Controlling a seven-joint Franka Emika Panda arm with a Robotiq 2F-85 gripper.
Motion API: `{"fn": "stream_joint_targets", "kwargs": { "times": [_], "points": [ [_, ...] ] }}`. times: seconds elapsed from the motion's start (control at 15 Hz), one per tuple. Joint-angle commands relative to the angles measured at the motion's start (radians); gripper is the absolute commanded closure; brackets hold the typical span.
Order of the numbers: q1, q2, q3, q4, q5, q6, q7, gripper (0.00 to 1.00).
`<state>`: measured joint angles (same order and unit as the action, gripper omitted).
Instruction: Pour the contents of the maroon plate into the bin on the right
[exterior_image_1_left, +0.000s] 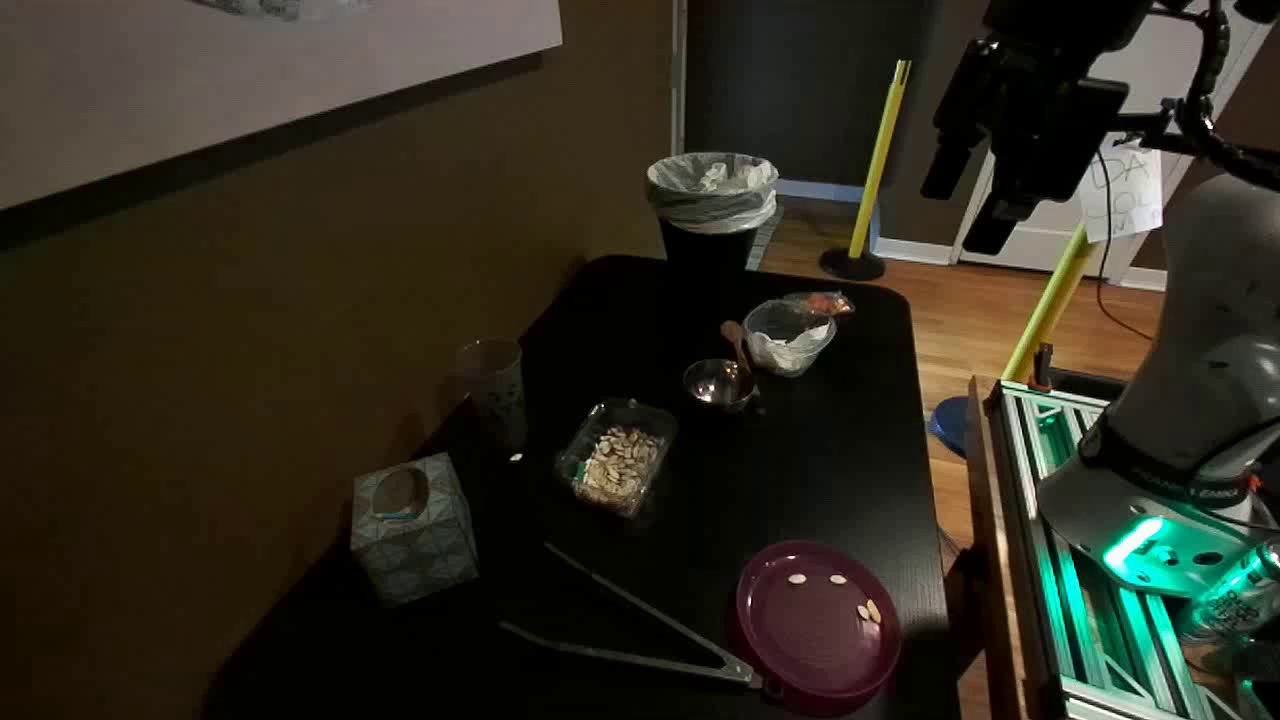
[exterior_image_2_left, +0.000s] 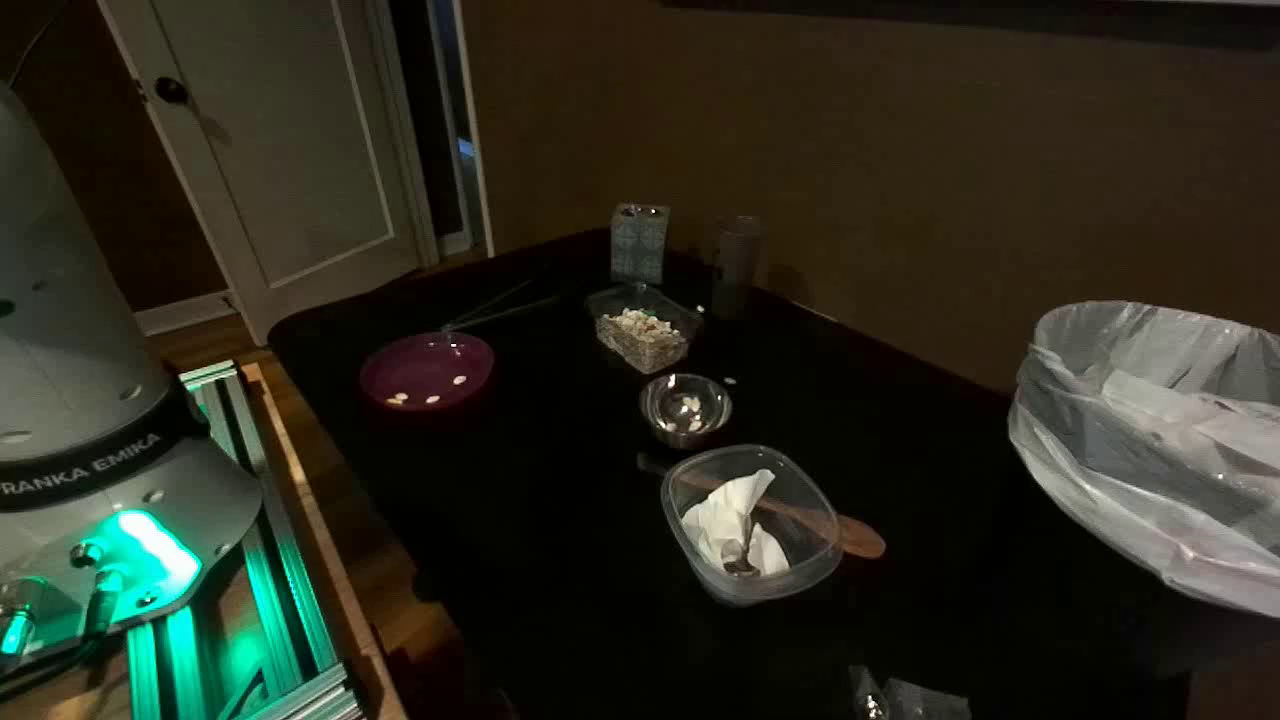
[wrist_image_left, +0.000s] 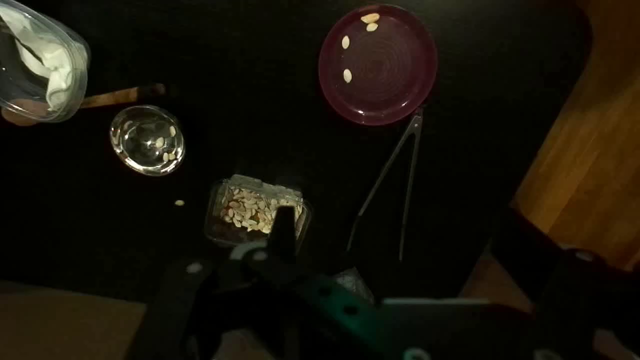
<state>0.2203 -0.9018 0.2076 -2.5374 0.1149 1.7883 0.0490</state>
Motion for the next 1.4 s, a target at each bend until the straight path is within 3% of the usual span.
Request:
{"fn": "stream_joint_targets", "kwargs": {
  "times": [0.0, 1.07, 1.2, 1.33],
  "points": [
    [-0.002, 0.001, 0.001, 0.003, 0.001, -0.003, -0.001, 0.00],
    [-0.002, 0.001, 0.001, 0.003, 0.001, -0.003, -0.001, 0.00],
    [-0.062, 0.010, 0.018, -0.005, -0.045, -0.003, 0.062, 0.00],
    [-0.114, 0.014, -0.008, -0.039, -0.076, 0.030, 0.112, 0.00]
  ]
}}
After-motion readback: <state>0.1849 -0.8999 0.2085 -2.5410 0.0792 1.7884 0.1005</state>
